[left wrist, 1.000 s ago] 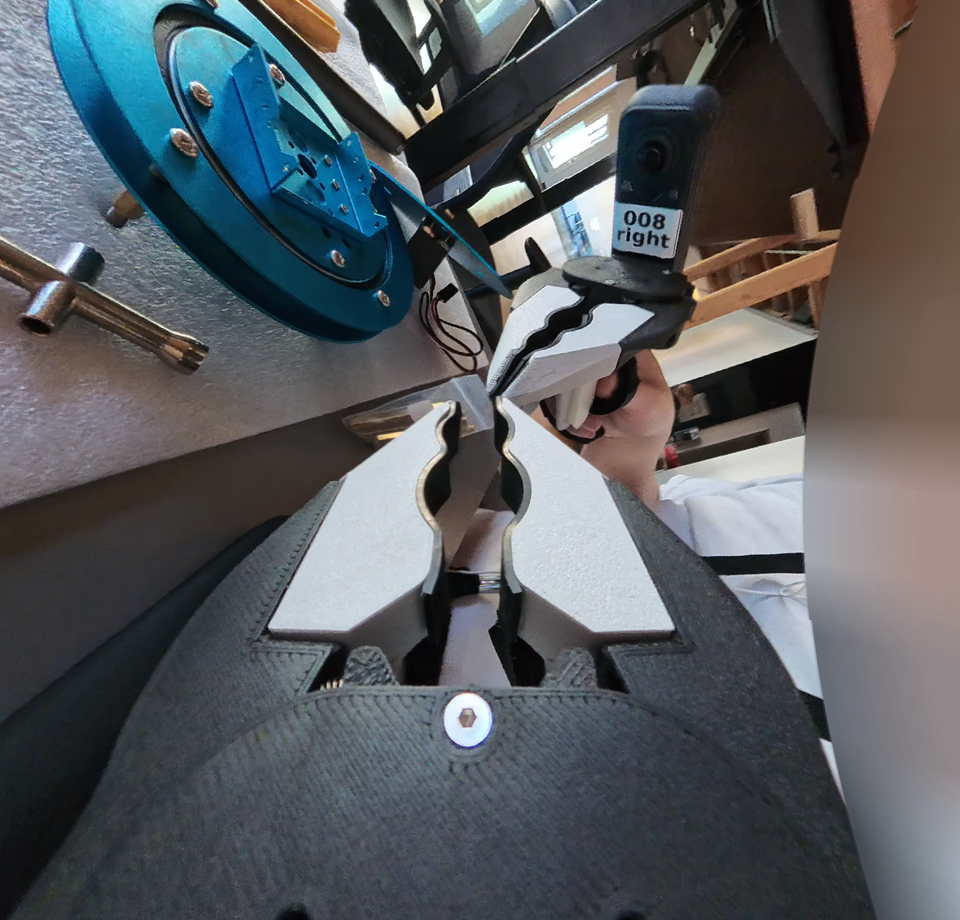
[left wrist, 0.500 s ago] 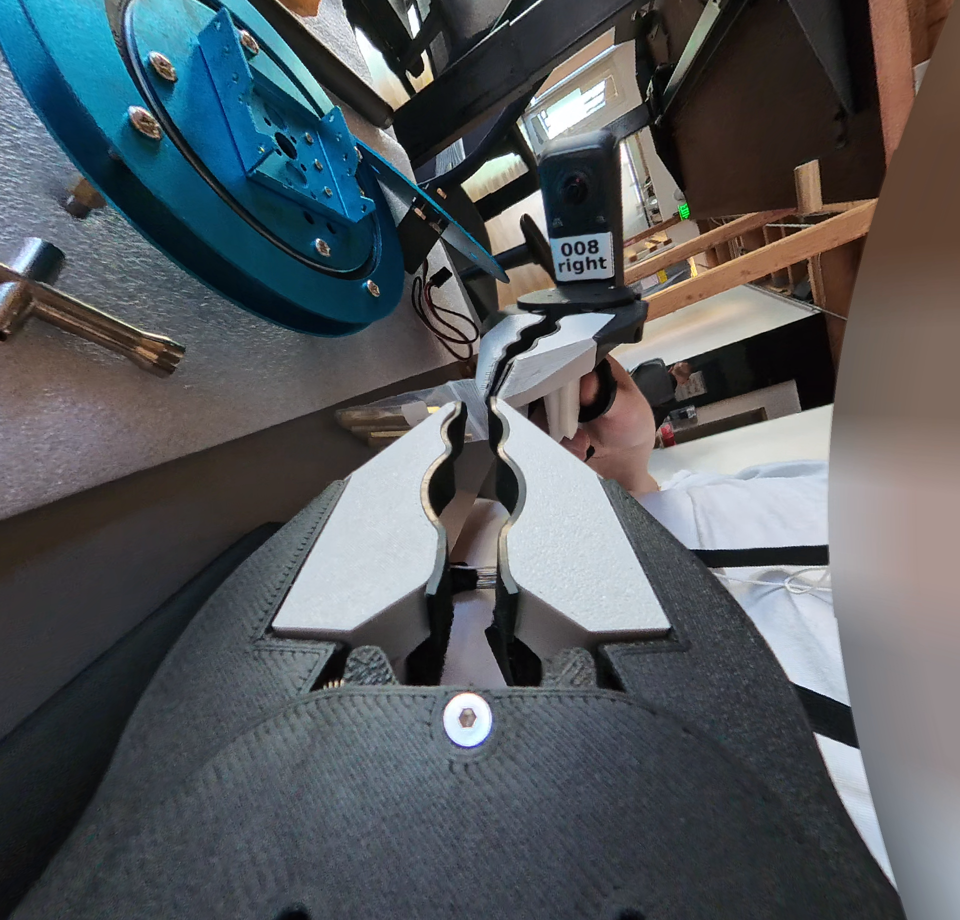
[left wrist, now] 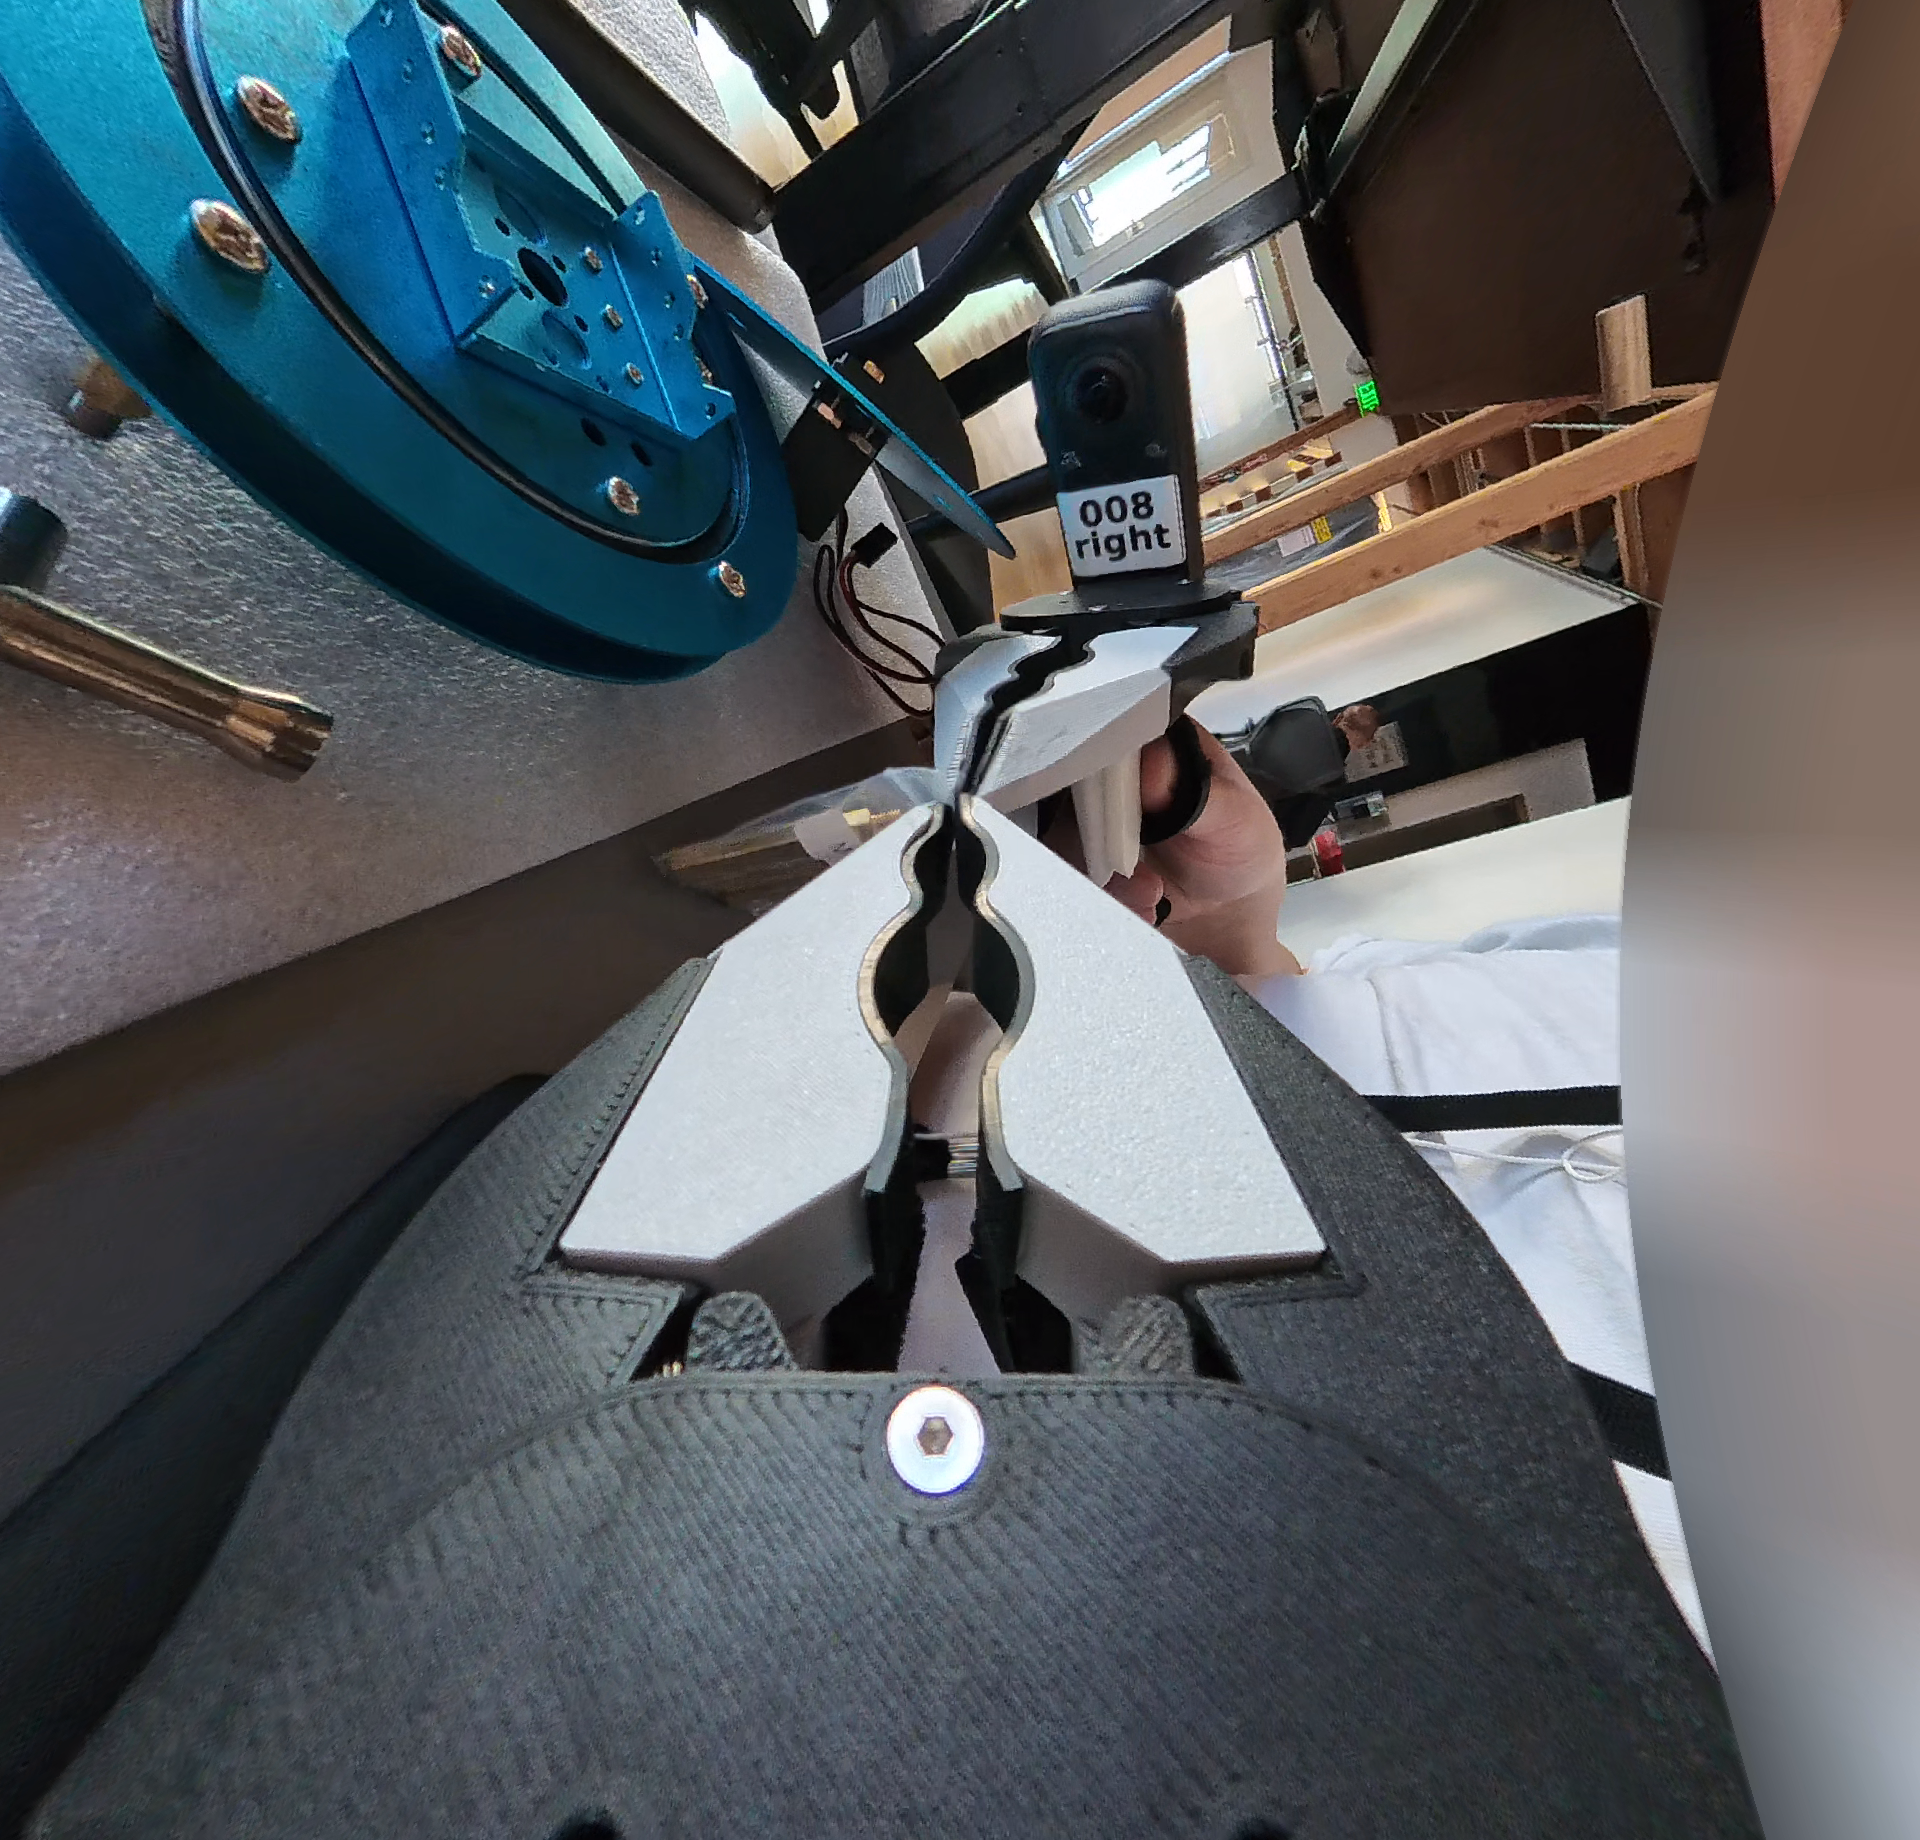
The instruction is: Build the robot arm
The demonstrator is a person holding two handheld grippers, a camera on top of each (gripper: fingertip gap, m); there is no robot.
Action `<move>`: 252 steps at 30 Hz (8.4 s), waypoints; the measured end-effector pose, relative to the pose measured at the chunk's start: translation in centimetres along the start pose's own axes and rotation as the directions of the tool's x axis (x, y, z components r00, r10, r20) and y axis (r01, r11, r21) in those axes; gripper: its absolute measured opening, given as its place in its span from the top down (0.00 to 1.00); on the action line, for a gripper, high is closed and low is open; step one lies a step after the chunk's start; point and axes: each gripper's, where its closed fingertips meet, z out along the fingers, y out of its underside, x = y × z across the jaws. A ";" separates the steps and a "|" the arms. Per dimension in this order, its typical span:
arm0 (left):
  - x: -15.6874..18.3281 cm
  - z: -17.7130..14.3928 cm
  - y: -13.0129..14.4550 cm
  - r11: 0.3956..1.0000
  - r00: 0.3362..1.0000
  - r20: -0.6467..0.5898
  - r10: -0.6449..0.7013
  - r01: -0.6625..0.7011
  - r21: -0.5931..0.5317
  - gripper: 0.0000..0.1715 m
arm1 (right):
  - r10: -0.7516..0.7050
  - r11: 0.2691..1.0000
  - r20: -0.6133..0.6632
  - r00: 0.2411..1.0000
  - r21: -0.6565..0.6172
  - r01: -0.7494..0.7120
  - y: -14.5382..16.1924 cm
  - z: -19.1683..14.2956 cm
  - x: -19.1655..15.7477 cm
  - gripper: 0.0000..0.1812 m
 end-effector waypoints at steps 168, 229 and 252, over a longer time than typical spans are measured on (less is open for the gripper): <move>0.7 1.1 2.5 0.952 0.962 0.086 0.258 -0.238 -0.195 1.00 | -0.078 0.997 -0.040 0.996 -0.005 0.078 1.3 -1.1 -0.1 1.00; 0.2 2.7 1.1 0.988 0.988 0.075 0.135 -0.128 -0.087 1.00 | -0.265 0.963 -0.236 0.935 -0.025 0.267 1.1 -2.3 1.0 1.00; 0.1 3.0 0.9 0.986 0.981 0.108 0.158 -0.151 -0.078 1.00 | -0.158 0.987 -0.199 0.967 -0.046 0.152 1.4 -2.5 0.5 0.95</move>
